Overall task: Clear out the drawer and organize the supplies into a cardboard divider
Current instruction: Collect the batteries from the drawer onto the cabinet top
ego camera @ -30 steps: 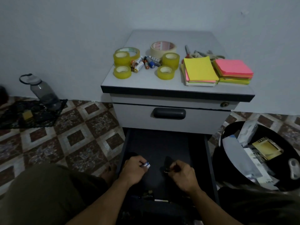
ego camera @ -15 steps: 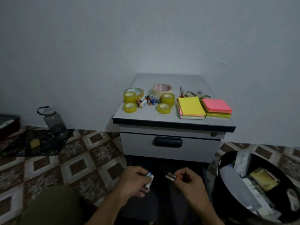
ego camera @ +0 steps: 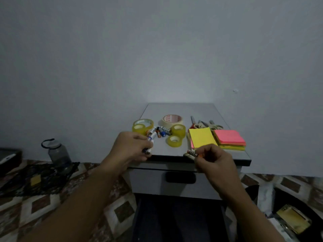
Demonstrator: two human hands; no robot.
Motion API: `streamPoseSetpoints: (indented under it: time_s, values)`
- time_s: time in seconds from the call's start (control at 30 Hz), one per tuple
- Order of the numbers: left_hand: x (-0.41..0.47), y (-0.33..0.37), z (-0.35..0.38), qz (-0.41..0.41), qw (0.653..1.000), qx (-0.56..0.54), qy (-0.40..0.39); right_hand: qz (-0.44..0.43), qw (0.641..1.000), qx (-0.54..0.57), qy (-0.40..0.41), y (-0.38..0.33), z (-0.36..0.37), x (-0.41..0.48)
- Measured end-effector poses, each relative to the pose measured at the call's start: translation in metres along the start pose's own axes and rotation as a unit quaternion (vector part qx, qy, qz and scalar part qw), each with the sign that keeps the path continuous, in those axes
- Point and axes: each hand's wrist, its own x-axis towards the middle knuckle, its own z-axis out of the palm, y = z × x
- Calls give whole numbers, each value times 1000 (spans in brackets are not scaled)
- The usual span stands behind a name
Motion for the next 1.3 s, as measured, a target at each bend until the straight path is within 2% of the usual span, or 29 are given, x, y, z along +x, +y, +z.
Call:
streamPoseSetpoints:
  time_s: [0.17, 0.27, 0.5, 0.7, 1.0, 1.3]
  values:
    - [66, 28, 23, -10, 998, 55, 36, -21, 999, -34, -1, -18, 0, 42]
    - [95, 33, 41, -17, 991, 128, 47, -26, 998, -55, 2, -18, 0, 57]
    - [128, 23, 60, 5, 942, 327, 71, -28, 998, -57, 3, -2, -5, 75]
    - [134, 21, 62, 54, 905, 417, 71, -30, 998, -54, 4, 8, -4, 78]
    - [134, 22, 63, 67, 883, 459, 69, -27, 998, -64, -4, 8, 2, 71]
    - [136, 17, 58, 49, 899, 432, 58, -15, 998, -60, 2, 8, 2, 70]
